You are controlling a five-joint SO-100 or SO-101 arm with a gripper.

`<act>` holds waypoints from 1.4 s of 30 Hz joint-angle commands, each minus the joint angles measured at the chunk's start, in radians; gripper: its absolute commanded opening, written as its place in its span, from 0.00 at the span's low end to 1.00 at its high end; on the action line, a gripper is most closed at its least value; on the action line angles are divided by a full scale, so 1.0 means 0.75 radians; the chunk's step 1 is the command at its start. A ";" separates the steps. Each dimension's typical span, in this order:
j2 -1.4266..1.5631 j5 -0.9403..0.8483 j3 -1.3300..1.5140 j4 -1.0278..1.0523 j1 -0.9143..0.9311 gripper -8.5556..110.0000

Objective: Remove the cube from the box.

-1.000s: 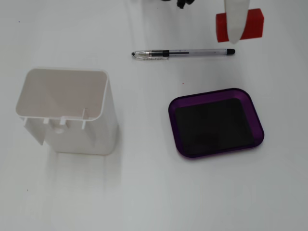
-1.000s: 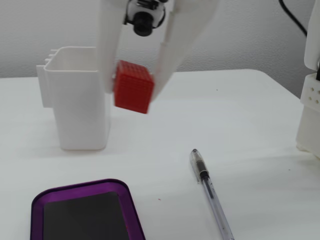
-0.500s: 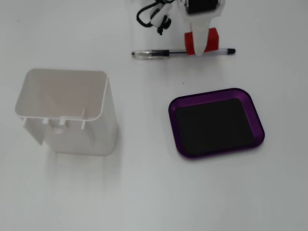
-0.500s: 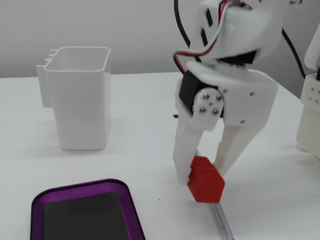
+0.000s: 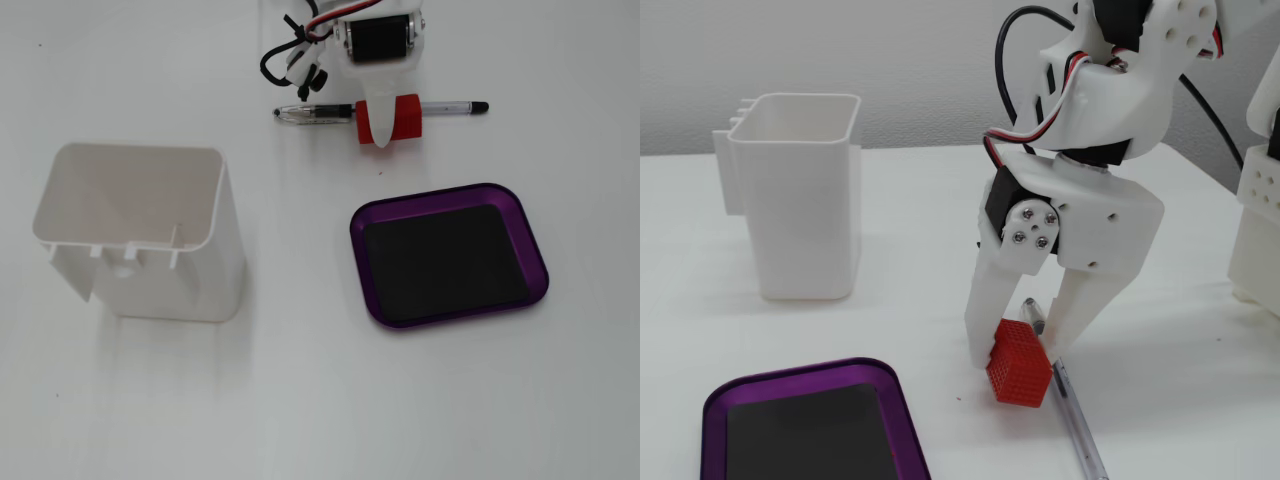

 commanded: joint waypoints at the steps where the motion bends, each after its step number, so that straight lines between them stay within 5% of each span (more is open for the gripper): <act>1: 0.049 0.006 -0.045 -0.018 -0.004 0.07; 13: 0.067 -0.006 -0.043 0.008 -0.010 0.19; 22: 0.094 0.004 -0.258 0.350 0.002 0.23; 31: 0.618 -0.010 -0.534 0.620 0.004 0.23; 42: 1.297 -0.010 0.288 0.540 0.010 0.23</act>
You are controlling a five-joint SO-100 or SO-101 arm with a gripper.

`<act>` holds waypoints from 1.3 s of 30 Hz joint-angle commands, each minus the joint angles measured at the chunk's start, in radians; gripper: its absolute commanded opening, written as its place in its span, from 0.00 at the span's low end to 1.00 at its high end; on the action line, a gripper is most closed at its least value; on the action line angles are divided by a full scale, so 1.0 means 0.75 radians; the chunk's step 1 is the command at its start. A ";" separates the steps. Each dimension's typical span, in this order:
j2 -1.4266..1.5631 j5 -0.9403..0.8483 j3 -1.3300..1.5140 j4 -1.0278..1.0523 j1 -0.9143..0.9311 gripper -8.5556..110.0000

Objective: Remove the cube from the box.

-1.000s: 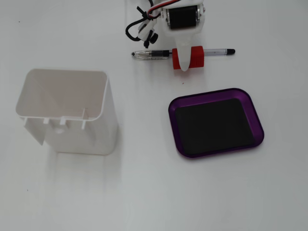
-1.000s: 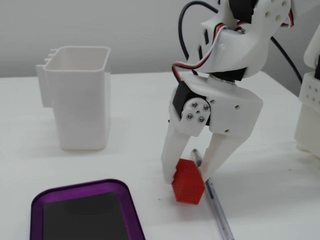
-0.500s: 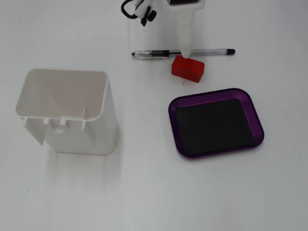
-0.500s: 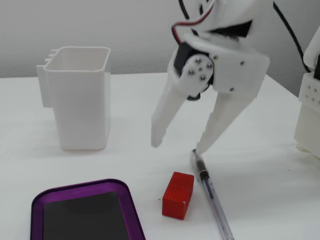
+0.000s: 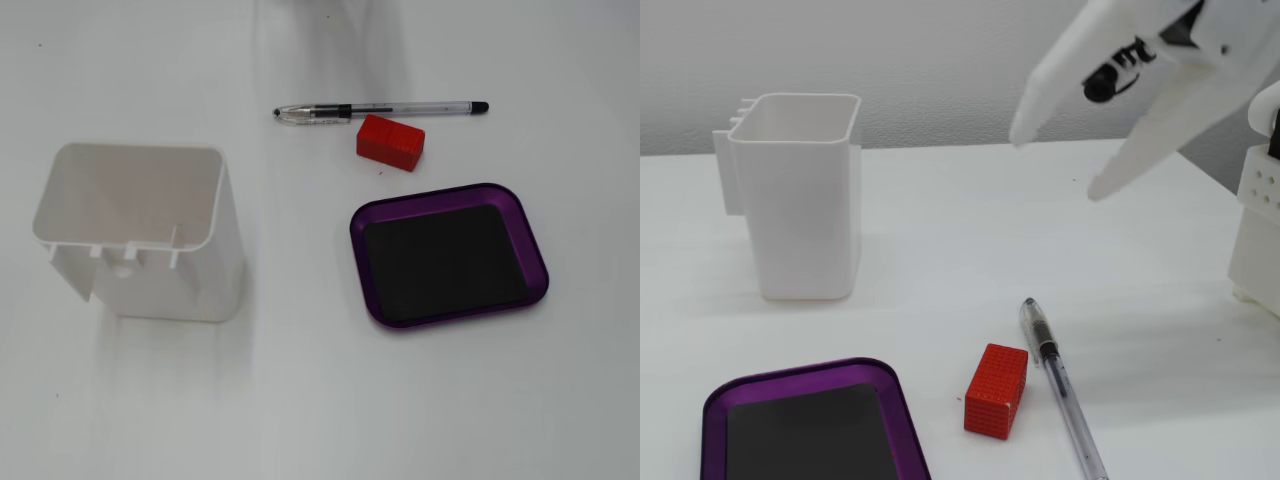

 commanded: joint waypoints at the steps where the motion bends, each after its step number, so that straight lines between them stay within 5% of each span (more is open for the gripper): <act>1: 0.227 -0.012 0.288 -0.082 0.025 0.23; 13: 0.939 -0.278 0.814 0.010 0.423 0.23; 23: 0.861 -0.209 0.845 0.088 0.417 0.21; 28: 0.863 -0.196 0.967 0.072 0.419 0.07; 39: 0.863 -0.194 0.990 0.065 0.419 0.07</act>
